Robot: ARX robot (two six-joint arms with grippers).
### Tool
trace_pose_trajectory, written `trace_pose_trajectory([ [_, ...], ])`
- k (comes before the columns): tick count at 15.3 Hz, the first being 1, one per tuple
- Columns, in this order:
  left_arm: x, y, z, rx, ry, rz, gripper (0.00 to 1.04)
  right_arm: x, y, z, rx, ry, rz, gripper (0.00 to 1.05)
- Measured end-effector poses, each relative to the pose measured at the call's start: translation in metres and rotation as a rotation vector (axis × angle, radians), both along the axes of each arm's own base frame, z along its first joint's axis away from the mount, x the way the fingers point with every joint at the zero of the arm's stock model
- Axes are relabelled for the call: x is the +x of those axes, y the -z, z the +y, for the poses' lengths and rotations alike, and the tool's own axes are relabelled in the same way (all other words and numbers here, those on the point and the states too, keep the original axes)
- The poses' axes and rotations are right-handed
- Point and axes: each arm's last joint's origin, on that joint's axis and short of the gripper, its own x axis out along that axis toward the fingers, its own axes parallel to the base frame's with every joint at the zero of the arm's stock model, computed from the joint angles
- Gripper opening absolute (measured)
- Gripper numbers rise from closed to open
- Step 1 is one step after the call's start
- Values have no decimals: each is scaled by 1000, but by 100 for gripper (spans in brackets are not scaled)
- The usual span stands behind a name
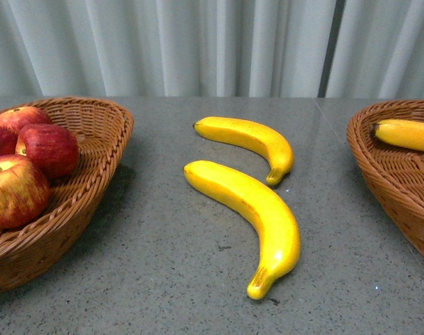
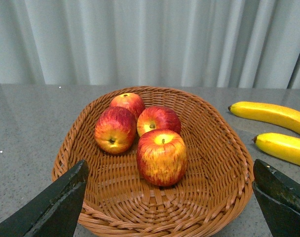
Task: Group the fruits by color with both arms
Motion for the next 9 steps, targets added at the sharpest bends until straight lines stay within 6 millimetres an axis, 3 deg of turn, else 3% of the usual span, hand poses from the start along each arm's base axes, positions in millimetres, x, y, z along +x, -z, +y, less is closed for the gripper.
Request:
trace_pose_trajectory([
  [1,0,0,0,0,0,0,98,25,-32,20,9,-86,-91,98],
  [3,0,0,0,0,-1,0,98,75,-58,60,-13,-171,-123,98],
  [6,0,0,0,0,-1,0,98,157,-43,137,-171,-266,59,98],
  [9,0,0,0,0,-1,0,98,193,-18,184,-313,-317,208,98],
])
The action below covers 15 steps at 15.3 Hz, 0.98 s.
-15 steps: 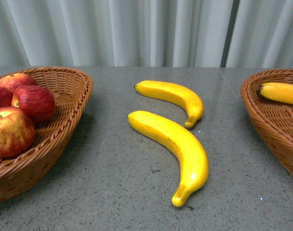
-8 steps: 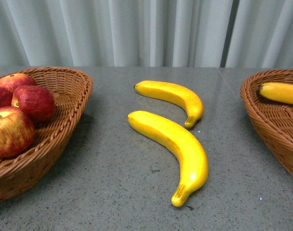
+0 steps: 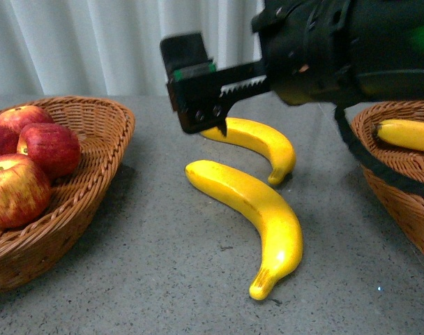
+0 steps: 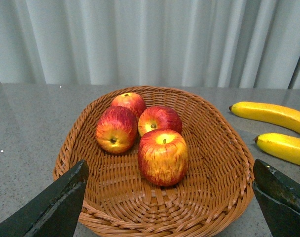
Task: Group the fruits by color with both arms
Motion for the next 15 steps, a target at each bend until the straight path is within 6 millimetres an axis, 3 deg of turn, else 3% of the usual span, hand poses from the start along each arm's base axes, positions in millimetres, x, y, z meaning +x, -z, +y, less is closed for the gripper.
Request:
trace_pose_trajectory([
  [3,0,0,0,0,0,0,98,1,33,14,-195,-42,150,98],
  [9,0,0,0,0,0,0,98,-2,54,-8,-367,-34,230,98],
  [14,0,0,0,0,0,0,98,-15,71,-11,-438,-77,277,98],
  [15,0,0,0,0,0,0,98,-16,71,-9,-441,-84,279,91],
])
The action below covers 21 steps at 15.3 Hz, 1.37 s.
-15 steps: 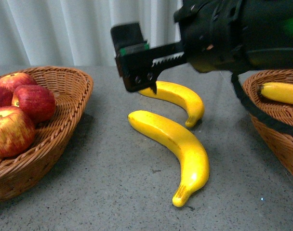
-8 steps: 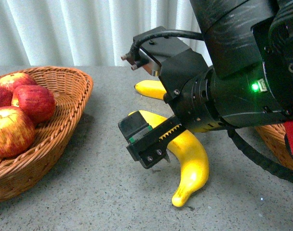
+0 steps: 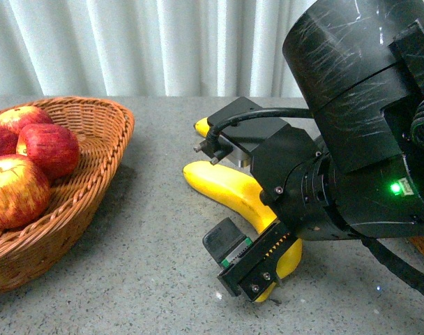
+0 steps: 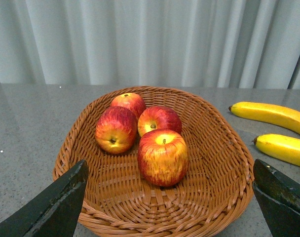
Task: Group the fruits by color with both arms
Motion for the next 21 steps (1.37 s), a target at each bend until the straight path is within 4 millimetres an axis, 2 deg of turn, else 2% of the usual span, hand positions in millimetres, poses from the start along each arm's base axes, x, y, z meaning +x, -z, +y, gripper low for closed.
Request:
trace_pose_trajectory([
  [4,0,0,0,0,0,0,98,-1,-2,4,15,-19,-5,47],
  [5,0,0,0,0,0,0,98,0,-3,4,26,-20,-5,40],
  [7,0,0,0,0,0,0,98,6,-13,-4,84,2,-10,38],
  [9,0,0,0,0,0,0,98,16,-49,-28,203,64,-80,38],
  [11,0,0,0,0,0,0,98,20,-91,-65,310,118,-210,38],
  [12,0,0,0,0,0,0,98,20,-105,-86,323,151,-289,38],
  [13,0,0,0,0,0,0,98,19,-111,-109,306,178,-322,37],
  [15,0,0,0,0,0,0,98,22,-95,-161,224,279,-294,37],
  [16,0,0,0,0,0,0,98,18,-73,-207,124,372,-241,37],
  [17,0,0,0,0,0,0,98,9,-61,-244,44,438,-217,37],
  [18,0,0,0,0,0,0,98,2,-54,-240,28,393,-200,62],
  [19,0,0,0,0,0,0,98,8,-68,-224,41,351,-259,84],
  [20,0,0,0,0,0,0,98,15,-81,-208,63,316,-300,96],
  [21,0,0,0,0,0,0,98,21,-90,-194,87,289,-326,100],
])
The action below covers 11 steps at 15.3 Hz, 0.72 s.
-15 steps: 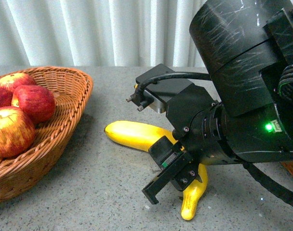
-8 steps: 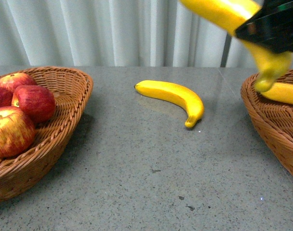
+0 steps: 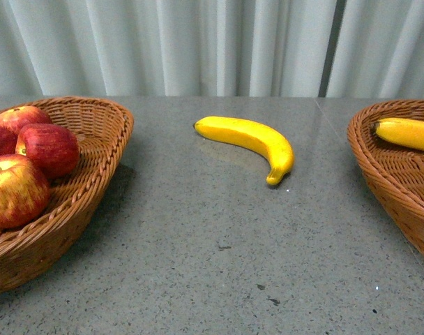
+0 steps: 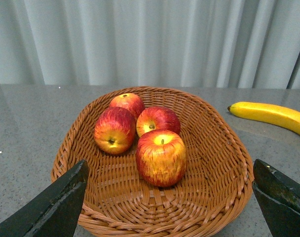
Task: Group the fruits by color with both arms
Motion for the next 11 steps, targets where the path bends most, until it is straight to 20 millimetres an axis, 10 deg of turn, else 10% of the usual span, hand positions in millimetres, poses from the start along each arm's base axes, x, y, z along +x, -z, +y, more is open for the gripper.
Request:
trace_pose_trajectory([
  [8,0,0,0,0,0,0,98,27,-23,51,76,-95,-83,98],
  [11,0,0,0,0,0,0,98,59,-9,109,113,-183,-48,98],
])
